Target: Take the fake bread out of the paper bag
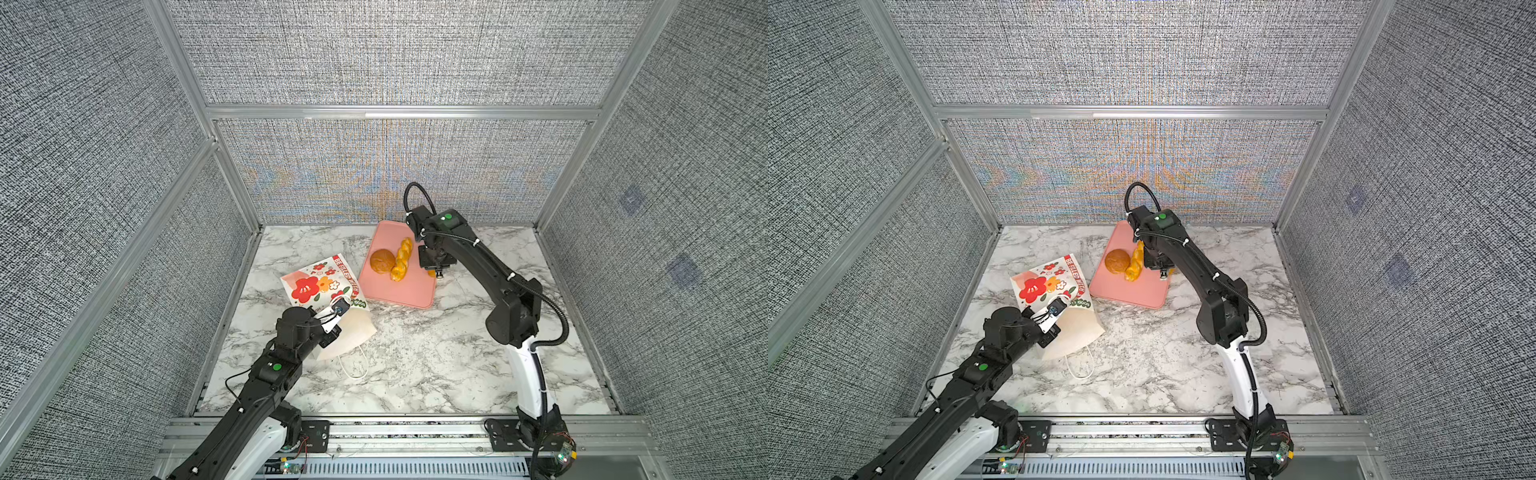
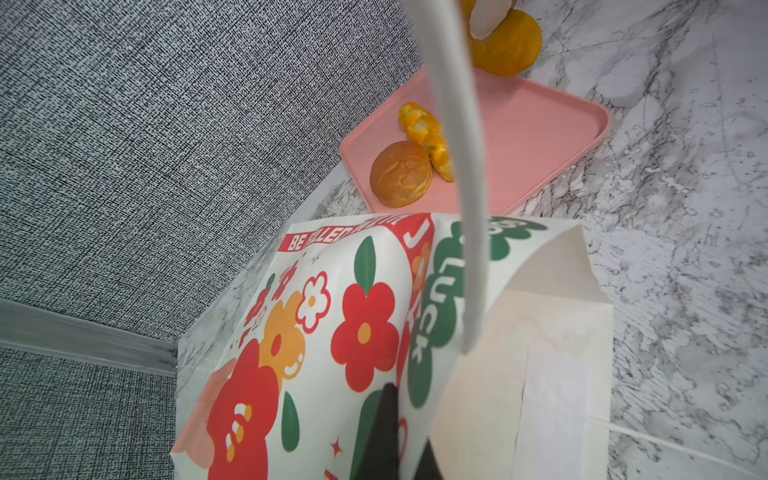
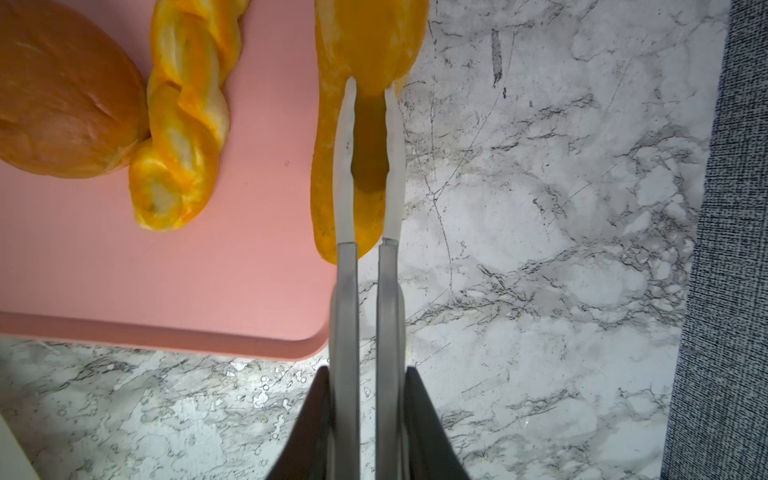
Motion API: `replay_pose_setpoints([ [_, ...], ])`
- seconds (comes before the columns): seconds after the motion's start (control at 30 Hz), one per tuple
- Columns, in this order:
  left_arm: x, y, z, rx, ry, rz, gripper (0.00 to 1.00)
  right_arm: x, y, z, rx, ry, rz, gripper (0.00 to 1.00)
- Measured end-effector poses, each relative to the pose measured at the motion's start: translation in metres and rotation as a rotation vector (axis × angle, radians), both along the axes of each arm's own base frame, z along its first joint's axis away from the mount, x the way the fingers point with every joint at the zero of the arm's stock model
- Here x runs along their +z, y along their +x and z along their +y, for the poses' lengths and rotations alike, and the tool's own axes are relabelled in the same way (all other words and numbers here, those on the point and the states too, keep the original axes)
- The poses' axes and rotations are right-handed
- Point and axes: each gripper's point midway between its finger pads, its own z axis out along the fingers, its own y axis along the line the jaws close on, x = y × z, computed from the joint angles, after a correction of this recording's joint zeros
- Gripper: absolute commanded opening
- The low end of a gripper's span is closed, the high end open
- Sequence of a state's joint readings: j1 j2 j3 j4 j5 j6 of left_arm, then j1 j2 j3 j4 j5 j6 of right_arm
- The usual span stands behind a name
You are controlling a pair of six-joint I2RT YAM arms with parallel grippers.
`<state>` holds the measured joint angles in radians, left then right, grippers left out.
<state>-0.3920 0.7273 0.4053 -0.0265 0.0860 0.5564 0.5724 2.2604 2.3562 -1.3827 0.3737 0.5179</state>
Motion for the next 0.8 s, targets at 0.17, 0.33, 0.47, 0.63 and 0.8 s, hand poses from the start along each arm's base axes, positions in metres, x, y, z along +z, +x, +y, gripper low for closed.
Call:
replay_pose_setpoints([
  [0.17,0.0,0.0,0.0,0.0,0.0,0.001,0.0,-0.017,0.001,0.004,-0.011,-0.008,0.041,0.0],
  [0.33,0.0,0.0,0.0,0.0,-0.002,0.001,0.0,-0.028,0.012,0.012,-0.022,-0.004,0.042,0.0],
  [0.47,0.0,0.0,0.0,0.0,-0.004,0.002,0.0,-0.038,0.014,0.017,-0.019,-0.026,0.042,0.0],
  [0.63,0.0,0.0,-0.001,0.0,-0.007,0.003,0.0,-0.044,0.013,0.021,-0.018,-0.048,0.037,0.0],
  [0.8,-0.001,0.0,-0.001,-0.001,-0.006,0.006,0.0,-0.044,0.012,0.025,-0.017,-0.03,0.026,0.14],
])
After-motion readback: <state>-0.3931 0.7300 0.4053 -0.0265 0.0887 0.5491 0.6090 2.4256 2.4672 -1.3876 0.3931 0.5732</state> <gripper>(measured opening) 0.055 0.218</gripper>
